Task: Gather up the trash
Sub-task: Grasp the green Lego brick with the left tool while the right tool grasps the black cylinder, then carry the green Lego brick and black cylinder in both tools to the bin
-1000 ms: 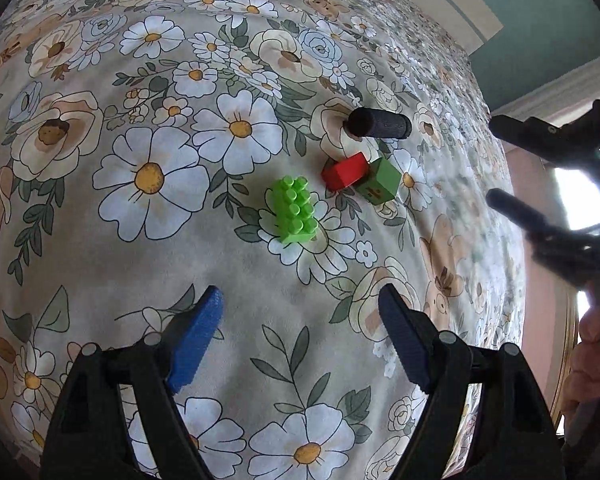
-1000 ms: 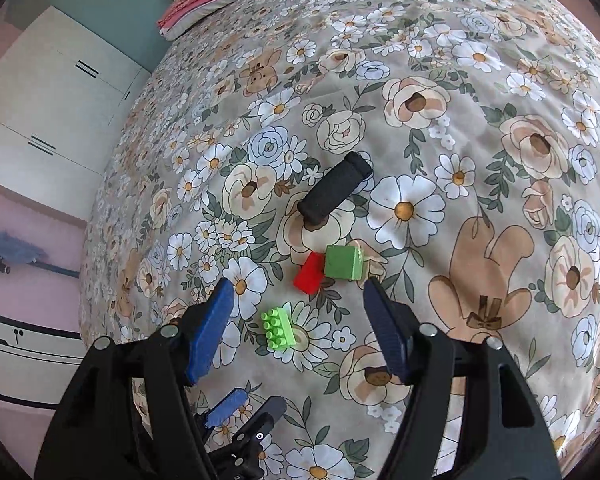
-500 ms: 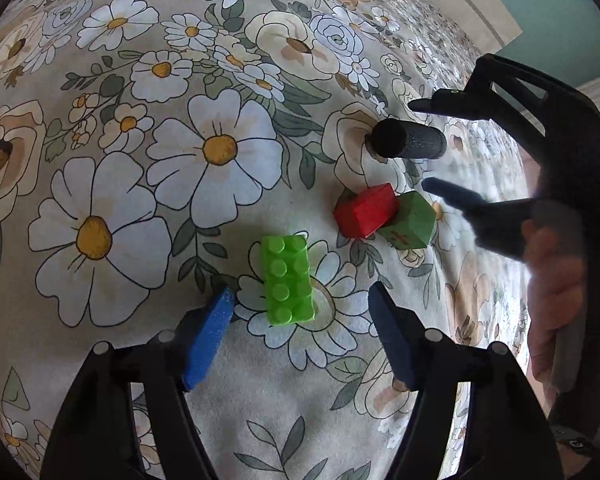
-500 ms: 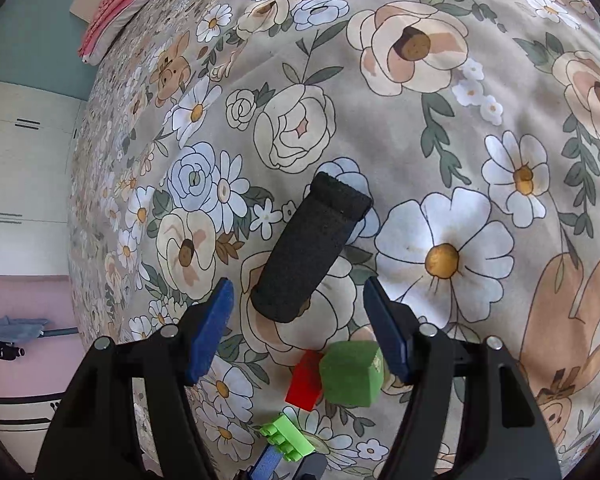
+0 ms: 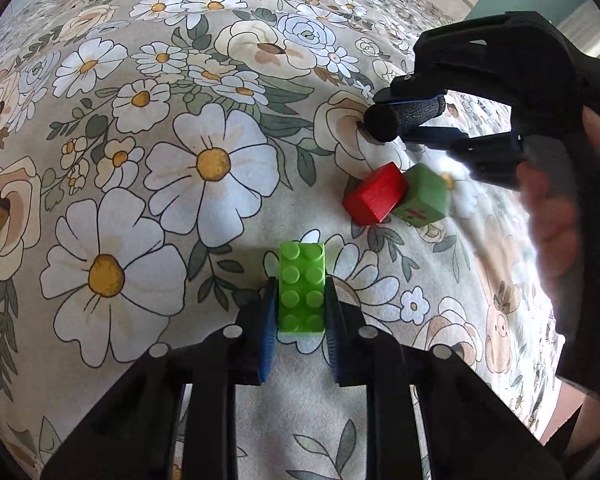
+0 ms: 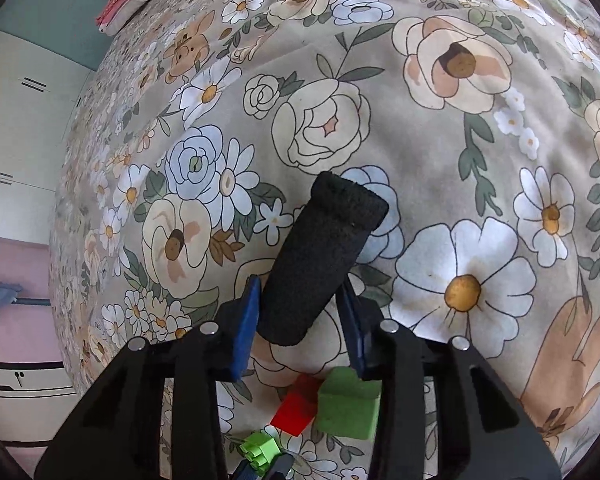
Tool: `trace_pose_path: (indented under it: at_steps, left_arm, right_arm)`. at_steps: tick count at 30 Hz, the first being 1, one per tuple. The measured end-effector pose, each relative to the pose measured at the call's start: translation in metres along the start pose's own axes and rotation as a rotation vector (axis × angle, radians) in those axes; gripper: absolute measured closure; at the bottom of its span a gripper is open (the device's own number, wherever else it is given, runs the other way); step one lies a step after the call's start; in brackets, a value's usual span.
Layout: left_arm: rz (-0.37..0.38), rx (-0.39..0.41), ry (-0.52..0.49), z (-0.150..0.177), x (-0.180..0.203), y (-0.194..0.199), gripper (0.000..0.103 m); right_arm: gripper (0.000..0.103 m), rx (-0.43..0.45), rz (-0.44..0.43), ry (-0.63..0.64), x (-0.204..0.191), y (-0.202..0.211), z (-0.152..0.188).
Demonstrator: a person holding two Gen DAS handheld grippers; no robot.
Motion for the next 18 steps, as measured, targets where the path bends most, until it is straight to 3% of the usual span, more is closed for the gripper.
trace_pose_path:
  at_steps: [10, 18]
  left_arm:
    - [-0.017, 0.021, -0.03, 0.012, -0.014, 0.037, 0.079]
    - [-0.03, 0.1, -0.076, 0.012, 0.001, 0.094, 0.079]
  right_arm:
    - [0.064, 0.092, -0.011, 0.091, -0.015, 0.069, 0.013]
    - [0.064, 0.152, 0.0, 0.123, -0.014, 0.139, 0.035]
Point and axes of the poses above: each gripper's, at about its wrist camera, not at the fingertips, and y roughly against the way its jaws point, x to its right, z to its underside, the point moved 8 cm from there along -y, roughly the way its jaws point, and after that the axes turned 2 degrees about z, right-handed, at the moved point
